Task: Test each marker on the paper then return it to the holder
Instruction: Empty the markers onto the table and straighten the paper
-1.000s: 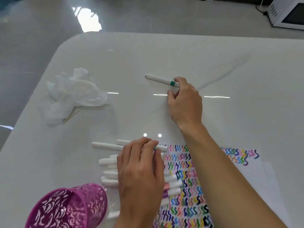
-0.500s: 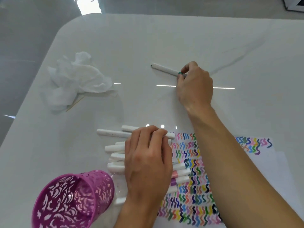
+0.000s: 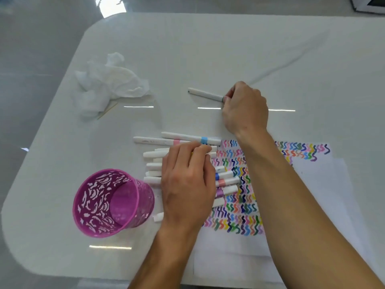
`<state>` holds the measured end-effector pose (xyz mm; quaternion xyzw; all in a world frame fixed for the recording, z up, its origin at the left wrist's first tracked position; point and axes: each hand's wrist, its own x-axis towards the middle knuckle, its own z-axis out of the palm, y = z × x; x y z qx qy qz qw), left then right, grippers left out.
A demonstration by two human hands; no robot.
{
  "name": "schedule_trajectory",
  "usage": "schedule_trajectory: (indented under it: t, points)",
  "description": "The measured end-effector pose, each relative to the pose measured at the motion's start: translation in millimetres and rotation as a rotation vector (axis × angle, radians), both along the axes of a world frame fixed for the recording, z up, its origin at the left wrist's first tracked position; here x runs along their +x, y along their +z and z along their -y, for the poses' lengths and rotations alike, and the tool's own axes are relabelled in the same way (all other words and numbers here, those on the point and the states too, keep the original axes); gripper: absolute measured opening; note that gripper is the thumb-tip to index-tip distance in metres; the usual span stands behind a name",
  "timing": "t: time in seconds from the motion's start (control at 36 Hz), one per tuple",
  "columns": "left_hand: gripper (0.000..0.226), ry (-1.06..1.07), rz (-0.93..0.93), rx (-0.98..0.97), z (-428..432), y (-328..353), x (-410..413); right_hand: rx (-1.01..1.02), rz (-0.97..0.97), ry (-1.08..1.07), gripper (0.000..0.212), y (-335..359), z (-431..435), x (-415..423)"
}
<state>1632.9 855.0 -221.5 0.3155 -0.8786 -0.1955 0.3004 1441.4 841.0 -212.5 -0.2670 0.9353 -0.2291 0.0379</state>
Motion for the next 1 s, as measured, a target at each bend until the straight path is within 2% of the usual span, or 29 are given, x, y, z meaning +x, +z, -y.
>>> schedule_trajectory:
  t: [0.22, 0.36, 0.42, 0.5, 0.56, 0.69, 0.83, 1.0]
  points:
    - [0.022, -0.013, 0.014, 0.019, -15, 1, 16, -0.069, 0.031, 0.013, 0.024, -5, -6, 13]
    - [0.024, -0.006, 0.017, 0.022, -15, 2, 20, -0.037, 0.012, 0.025, 0.052, -6, 2, 10]
    - [0.024, -0.004, 0.023, 0.023, -14, 3, 22, -0.026, -0.001, 0.015, 0.047, -7, 4, 8]
    - [0.025, 0.006, 0.039, 0.028, -12, 2, 22, -0.059, -0.012, 0.003, 0.026, -7, 5, 6]
    - [0.025, 0.009, 0.056, 0.031, -10, 1, 21, -0.066, -0.006, 0.012, 0.021, -8, 3, 7]
    - [0.022, 0.016, 0.056, 0.008, -9, -3, 21, -0.157, -0.007, 0.055, 0.020, 1, -15, 18]
    - [0.022, 0.033, -0.007, -0.015, -9, -2, 23, -0.269, 0.065, 0.192, 0.017, 18, -42, 44]
    - [0.028, 0.040, -0.050, -0.004, -17, 4, 36, -0.191, 0.101, 0.356, 0.019, 29, -66, 89]
